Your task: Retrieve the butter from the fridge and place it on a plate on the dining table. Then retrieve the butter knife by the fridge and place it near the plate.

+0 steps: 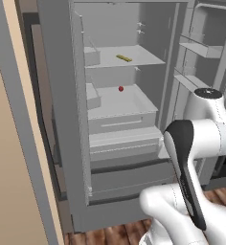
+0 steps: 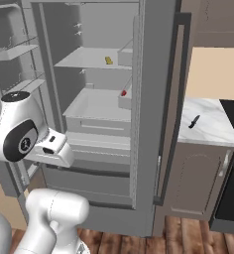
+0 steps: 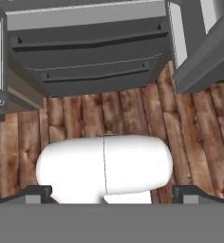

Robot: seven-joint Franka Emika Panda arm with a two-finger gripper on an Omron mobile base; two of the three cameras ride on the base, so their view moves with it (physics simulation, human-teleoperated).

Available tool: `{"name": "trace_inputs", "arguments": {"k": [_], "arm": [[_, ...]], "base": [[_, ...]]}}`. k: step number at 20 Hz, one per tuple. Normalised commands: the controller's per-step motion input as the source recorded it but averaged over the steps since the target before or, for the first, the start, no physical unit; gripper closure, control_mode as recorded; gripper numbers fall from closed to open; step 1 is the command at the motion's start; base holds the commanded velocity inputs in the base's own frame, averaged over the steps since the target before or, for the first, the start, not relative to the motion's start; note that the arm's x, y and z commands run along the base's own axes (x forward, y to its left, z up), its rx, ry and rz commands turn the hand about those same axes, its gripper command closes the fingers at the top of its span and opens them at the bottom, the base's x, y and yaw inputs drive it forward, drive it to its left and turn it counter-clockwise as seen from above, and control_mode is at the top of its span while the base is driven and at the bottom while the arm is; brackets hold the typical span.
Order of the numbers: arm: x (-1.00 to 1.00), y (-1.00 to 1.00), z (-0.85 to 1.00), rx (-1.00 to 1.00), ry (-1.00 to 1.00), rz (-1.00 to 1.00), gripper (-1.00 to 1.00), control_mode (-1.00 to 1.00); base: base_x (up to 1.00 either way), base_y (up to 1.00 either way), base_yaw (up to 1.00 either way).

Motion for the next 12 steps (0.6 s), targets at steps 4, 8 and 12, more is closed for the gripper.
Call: {"name": "trace_inputs", "arguments": {"k": [4, 8, 12], "arm": [[0.0, 0.0, 0.0, 0.0, 0.0, 0.0, -1.0, 1.0], [0.0, 0.0, 0.0, 0.0, 0.0, 0.0, -1.0, 1.0], [0.0, 0.0, 0.0, 0.0, 0.0, 0.0, -1.0, 1.0]], "base": [[0.0, 0.0, 0.0], [0.38, 0.0, 0.0], [0.63, 0.0, 0.0]]}}
